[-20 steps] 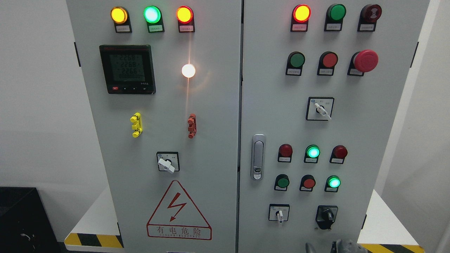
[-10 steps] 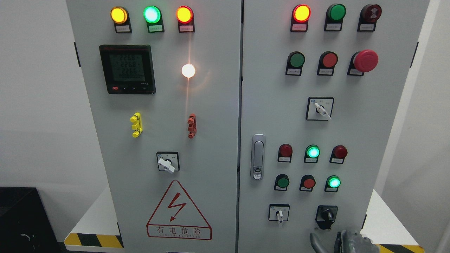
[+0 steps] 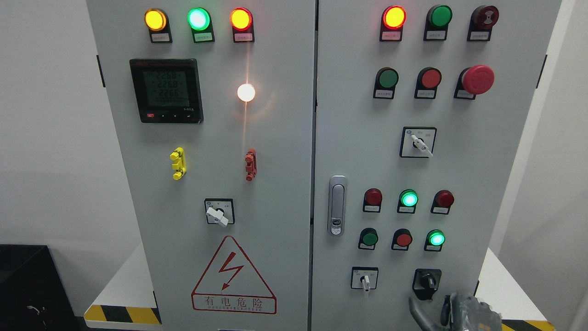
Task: Flip black knob to close circuit
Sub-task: 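Raise the right hand up to the black rotary knob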
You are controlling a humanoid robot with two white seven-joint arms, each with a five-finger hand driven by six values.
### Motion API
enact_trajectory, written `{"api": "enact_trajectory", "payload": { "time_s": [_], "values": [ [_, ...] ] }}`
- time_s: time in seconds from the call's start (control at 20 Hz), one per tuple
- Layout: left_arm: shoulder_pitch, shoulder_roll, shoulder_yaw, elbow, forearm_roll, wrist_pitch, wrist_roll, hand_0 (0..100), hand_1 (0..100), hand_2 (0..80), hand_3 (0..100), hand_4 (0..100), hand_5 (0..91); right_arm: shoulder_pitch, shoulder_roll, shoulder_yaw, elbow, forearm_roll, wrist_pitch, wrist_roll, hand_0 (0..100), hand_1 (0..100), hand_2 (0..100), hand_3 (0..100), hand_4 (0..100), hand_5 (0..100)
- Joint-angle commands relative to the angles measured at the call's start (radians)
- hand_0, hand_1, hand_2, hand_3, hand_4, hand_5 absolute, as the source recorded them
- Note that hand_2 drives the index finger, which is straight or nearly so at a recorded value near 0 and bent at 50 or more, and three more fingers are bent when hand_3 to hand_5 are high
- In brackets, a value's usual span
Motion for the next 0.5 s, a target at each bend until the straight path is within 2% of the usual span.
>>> {"api": "enact_trajectory", "payload": {
  "time_s": [0.0, 0.45],
  "values": [
    [0.023, 0.0, 0.0, -0.031, 0.0, 0.001, -0.001, 12, 56, 0.0, 0, 0, 0.0, -0.017, 0.0, -0.015, 0.001, 0.008, 0.001, 0.0, 0, 1, 88, 99, 87, 93],
    [0.023, 0.0, 0.0, -0.031, -0.001, 0.001, -0.001, 12, 56, 0.0, 0, 0, 0.0, -0.03, -0.007, -0.051, 0.033, 0.028, -0.005, -0.005, 0, 1, 87, 99, 87, 93]
  ]
}}
